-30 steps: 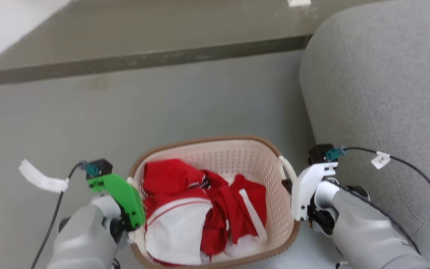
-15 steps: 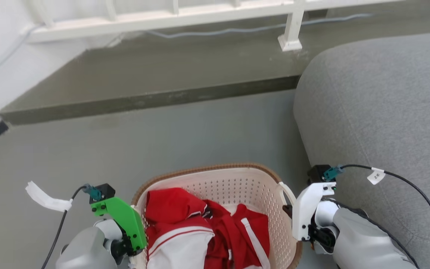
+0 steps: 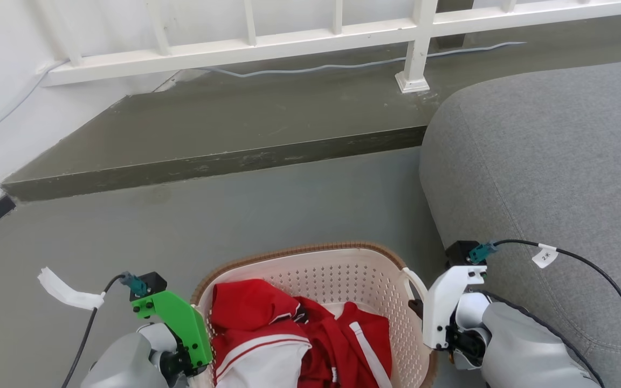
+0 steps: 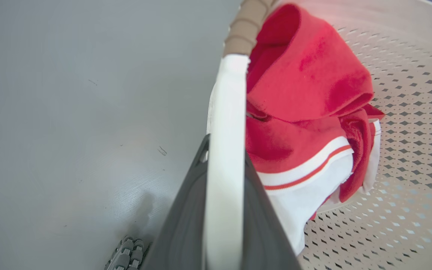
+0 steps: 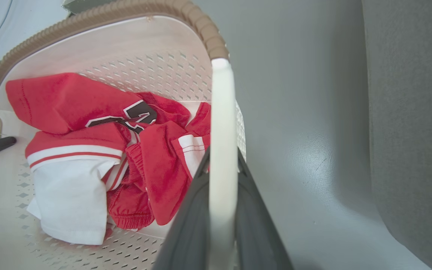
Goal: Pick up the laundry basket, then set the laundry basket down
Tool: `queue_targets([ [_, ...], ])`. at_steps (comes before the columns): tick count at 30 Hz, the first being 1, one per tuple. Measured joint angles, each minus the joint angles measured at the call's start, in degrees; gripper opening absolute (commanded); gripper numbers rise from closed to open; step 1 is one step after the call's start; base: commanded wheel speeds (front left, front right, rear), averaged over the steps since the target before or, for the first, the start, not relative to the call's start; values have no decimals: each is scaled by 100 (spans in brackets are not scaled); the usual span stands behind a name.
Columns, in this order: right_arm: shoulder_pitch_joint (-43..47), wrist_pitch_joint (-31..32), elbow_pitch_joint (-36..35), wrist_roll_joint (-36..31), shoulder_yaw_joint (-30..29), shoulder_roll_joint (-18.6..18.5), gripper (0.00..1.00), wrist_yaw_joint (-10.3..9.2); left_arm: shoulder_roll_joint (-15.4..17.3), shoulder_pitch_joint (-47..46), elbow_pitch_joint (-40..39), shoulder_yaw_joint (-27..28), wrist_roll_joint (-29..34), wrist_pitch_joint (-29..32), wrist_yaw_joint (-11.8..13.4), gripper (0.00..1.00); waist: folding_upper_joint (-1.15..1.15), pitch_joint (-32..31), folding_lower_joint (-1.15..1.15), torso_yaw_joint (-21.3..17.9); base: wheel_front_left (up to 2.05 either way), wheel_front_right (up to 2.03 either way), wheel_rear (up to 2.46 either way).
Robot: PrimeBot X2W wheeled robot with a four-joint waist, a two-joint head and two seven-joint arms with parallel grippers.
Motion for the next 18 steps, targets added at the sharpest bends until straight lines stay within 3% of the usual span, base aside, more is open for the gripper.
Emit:
queue_targets([
  [18, 98, 23, -19, 115, 64, 0, 0, 0, 0, 57, 1, -23, 0, 5, 29, 0, 0, -64, 0, -23, 0, 0, 0],
])
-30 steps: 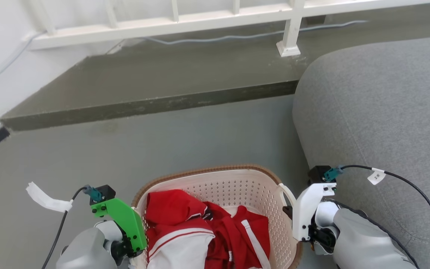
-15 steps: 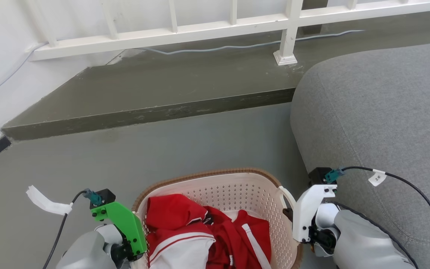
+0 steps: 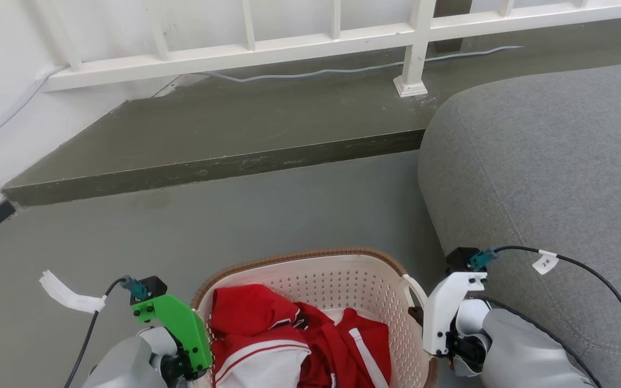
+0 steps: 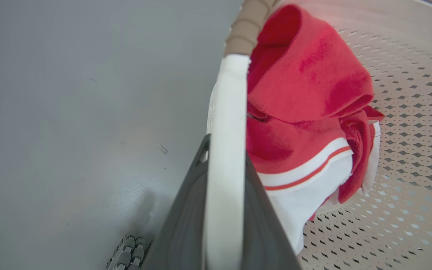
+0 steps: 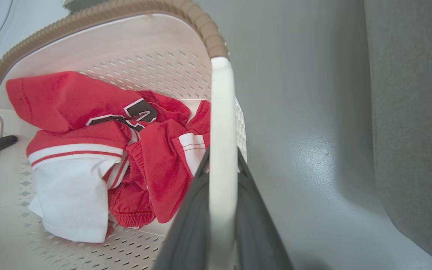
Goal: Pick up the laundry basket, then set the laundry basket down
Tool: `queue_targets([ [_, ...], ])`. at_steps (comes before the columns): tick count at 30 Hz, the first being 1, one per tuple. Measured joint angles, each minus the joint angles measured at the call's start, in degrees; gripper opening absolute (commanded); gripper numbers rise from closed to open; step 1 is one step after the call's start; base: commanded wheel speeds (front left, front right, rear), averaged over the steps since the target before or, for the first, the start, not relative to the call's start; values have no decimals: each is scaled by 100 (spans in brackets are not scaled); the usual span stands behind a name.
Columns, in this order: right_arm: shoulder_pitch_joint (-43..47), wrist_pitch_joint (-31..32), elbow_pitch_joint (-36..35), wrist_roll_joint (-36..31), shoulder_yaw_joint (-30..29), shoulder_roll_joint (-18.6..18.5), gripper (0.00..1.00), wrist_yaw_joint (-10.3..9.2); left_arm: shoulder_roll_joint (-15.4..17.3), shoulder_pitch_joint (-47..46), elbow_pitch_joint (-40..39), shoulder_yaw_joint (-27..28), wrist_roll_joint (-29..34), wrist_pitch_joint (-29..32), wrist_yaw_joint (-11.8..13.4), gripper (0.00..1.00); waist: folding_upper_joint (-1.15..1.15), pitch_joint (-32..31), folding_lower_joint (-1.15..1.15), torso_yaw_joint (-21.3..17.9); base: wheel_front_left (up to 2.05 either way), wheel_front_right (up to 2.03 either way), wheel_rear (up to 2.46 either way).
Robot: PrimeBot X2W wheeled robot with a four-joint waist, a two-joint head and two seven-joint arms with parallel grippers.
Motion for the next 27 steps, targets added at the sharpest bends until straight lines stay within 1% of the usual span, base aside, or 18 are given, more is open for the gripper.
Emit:
queue_targets([
  [21, 0, -4, 10, 179, 91, -7, 0, 0, 1, 3, 2, -7, 0, 1, 45, 0, 0, 32, 0, 6, 0, 0, 0],
  [27, -3, -97, 29, 208, 69, -25, 0, 1, -8, 3, -2, -18, 0, 0, 45, 0, 0, 82, 0, 6, 0, 0, 0],
])
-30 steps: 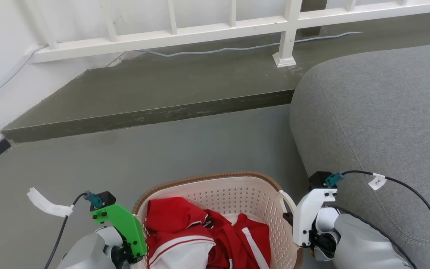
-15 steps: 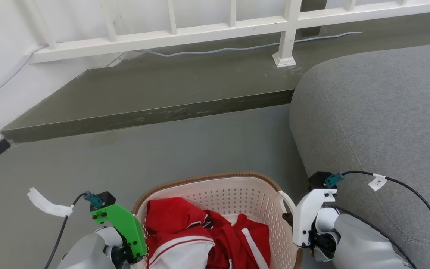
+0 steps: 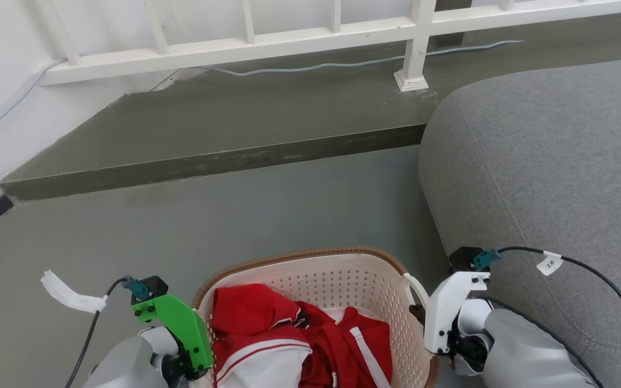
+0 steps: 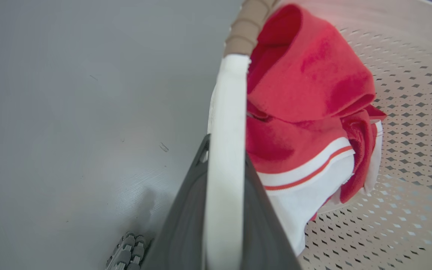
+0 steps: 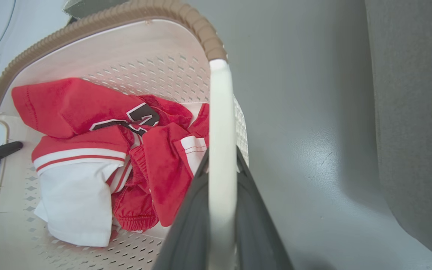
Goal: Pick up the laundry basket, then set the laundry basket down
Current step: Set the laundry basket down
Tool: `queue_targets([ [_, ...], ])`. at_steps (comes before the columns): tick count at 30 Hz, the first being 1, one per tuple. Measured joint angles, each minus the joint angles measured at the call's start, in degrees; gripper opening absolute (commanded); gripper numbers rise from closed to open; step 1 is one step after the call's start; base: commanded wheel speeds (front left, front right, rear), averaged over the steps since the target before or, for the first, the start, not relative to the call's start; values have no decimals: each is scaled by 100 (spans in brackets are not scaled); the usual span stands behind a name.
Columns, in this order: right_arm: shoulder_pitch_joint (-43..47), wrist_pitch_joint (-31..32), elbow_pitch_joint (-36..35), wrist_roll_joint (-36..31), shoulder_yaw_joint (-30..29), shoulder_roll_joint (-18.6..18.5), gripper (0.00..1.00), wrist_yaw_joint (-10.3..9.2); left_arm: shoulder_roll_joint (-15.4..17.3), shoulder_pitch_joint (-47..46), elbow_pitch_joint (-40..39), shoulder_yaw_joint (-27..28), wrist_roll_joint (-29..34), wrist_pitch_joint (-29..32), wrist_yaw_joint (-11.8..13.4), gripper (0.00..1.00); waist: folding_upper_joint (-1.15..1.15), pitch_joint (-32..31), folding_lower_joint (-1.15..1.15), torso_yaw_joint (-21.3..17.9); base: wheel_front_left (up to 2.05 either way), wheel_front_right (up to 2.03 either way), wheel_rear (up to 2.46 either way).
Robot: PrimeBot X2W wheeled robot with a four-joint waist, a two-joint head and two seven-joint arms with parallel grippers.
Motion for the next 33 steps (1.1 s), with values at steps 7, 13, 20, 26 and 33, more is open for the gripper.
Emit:
queue_targets([
  [7, -89, -168, 0, 20, -40, -7, 0, 1, -8, -7, -42, -1, -1, -65, 1, 0, 0, 174, 0, -21, 0, 0, 0],
  [13, -300, -446, -25, 5, -40, -59, 0, 18, -13, -149, -168, -40, 0, -244, 10, 0, 0, 436, 0, -35, 0, 0, 0],
  [20, -578, -889, -107, -93, -33, -134, 0, 15, -32, -394, -333, -73, 21, -582, 82, 0, 0, 844, 0, -21, 0, 0, 0],
  [26, -772, -1155, -113, -155, -8, -166, 0, -3, -33, -586, -456, -116, 127, -871, 176, 0, 0, 1257, 0, 1, 0, 0, 0],
  [33, -992, -1391, -113, -196, 1, -179, 0, -12, -27, -779, -569, -156, 260, -1259, 233, 0, 0, 1791, 0, 26, 0, 0, 0],
])
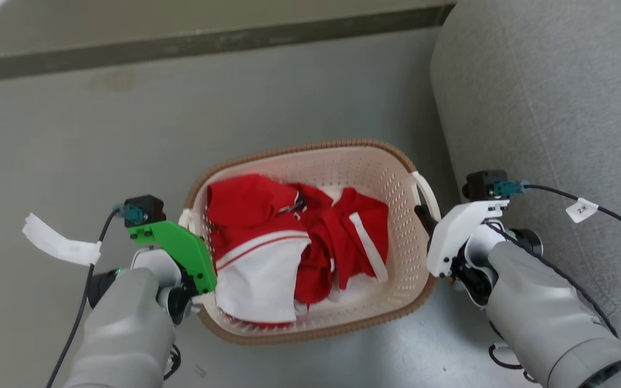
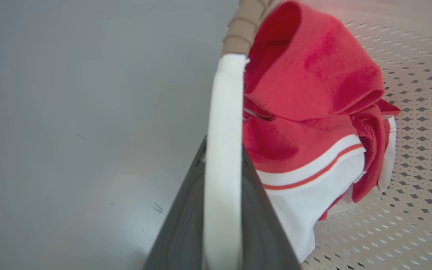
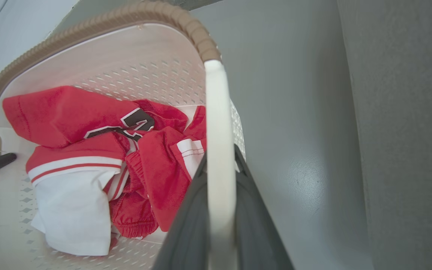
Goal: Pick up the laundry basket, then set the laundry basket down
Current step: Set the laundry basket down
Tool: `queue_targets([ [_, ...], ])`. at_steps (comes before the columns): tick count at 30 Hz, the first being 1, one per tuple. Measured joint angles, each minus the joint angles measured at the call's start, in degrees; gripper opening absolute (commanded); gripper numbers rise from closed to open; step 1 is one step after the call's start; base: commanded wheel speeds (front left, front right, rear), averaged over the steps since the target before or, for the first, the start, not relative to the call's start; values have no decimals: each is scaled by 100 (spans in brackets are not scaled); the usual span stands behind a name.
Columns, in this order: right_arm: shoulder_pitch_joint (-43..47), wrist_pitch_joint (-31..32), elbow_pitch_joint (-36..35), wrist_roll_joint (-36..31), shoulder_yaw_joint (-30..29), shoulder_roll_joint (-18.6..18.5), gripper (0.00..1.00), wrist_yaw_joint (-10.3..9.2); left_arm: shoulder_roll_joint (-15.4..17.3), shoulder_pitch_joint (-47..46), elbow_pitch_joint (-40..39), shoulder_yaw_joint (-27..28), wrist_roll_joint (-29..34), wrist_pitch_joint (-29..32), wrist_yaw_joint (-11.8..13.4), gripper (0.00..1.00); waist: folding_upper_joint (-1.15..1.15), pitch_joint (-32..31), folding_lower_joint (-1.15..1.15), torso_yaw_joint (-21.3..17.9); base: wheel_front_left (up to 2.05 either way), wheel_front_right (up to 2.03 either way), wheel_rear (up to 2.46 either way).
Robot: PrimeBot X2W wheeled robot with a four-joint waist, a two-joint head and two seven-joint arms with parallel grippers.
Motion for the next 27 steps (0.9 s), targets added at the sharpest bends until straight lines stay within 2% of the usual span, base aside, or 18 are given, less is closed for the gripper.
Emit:
queue_targets([
  [12, -483, -319, -2, -102, 1, -14, 0, -3, 54, -464, -161, -63, 138, -543, 129, 0, 0, 969, 0, 41, 0, 0, 0],
  [27, -1127, -489, -2, -143, -2, -15, 0, -4, 143, -1045, -235, -88, 253, -827, 211, 0, 0, 2099, 1, 72, 0, 0, 0],
])
